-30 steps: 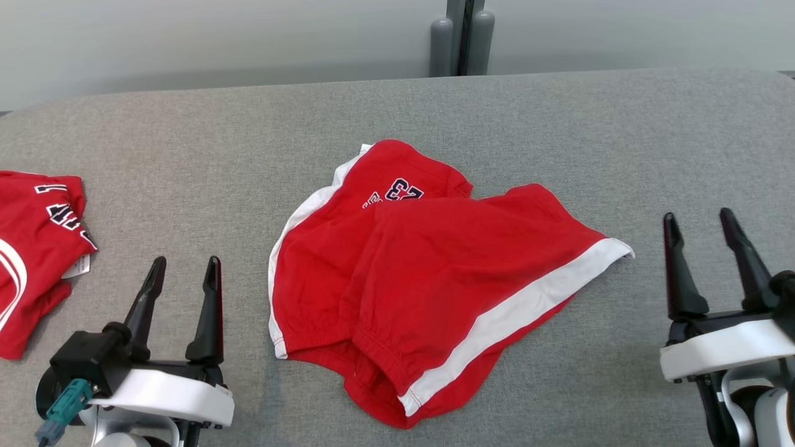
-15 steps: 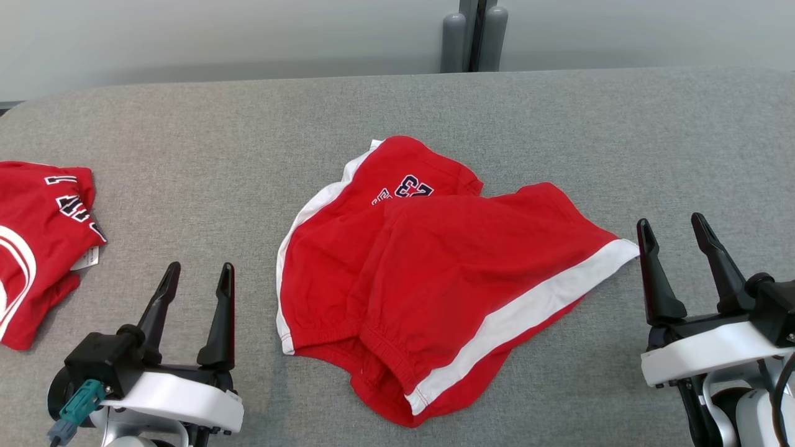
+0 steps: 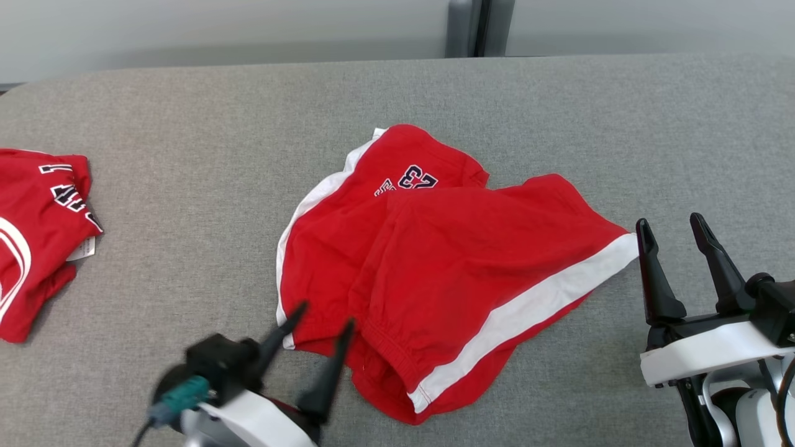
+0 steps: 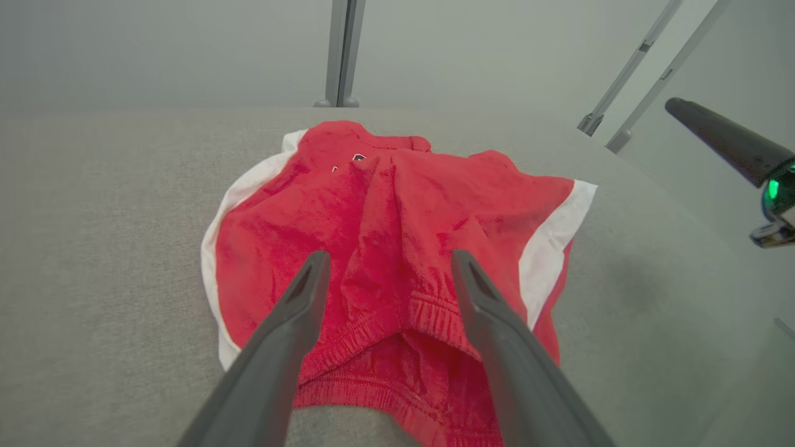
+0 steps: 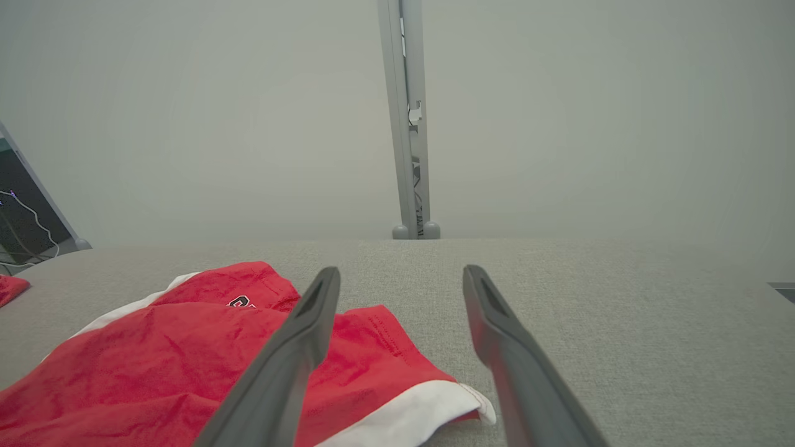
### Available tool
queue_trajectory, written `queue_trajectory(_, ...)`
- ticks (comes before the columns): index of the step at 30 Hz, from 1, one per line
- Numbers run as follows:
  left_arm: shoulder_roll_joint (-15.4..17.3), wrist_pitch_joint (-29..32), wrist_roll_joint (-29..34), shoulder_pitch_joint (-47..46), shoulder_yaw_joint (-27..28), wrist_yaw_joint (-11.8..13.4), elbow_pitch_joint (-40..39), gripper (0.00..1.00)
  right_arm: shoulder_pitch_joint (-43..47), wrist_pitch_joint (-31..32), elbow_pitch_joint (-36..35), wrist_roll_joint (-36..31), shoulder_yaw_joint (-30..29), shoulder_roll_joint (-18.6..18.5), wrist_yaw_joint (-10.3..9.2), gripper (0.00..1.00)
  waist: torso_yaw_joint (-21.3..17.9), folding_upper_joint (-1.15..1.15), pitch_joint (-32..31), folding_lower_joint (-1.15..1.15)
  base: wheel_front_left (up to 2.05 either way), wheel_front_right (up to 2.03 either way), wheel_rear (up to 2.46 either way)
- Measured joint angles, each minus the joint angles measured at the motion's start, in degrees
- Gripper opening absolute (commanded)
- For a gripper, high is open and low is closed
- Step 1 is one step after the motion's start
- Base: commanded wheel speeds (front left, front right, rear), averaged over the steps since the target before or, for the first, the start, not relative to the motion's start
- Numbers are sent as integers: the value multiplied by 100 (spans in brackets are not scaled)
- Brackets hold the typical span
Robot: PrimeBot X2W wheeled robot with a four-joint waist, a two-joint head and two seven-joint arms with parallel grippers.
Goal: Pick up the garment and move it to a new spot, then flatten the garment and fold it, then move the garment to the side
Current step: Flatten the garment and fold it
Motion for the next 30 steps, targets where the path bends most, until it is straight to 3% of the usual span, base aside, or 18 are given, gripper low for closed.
queue_trajectory(7,-91,837,-433,258,-809,-449,-278,100,-43,-35,37,34,18,1,0,100,-38,0,186,0,0,0,0)
queue_trajectory(20,-293,957,-855,226,-921,-716,336,100,-126,-129,124,81,-9,2,-1,100,-245,0,409,0,0,0,0)
queue_trajectory(21,-316,956,-900,219,-921,-754,374,78,-127,-145,132,81,-19,1,-1,100,-259,0,417,0,0,0,0)
queue_trajectory(23,-361,931,-927,209,-927,-803,468,0,-146,-152,153,82,-24,1,-1,100,-287,0,429,0,0,0,0)
queue_trajectory(30,-385,838,-966,91,-907,-895,687,0,-152,-142,259,121,-238,-2,-1,100,-334,0,473,0,0,0,0)
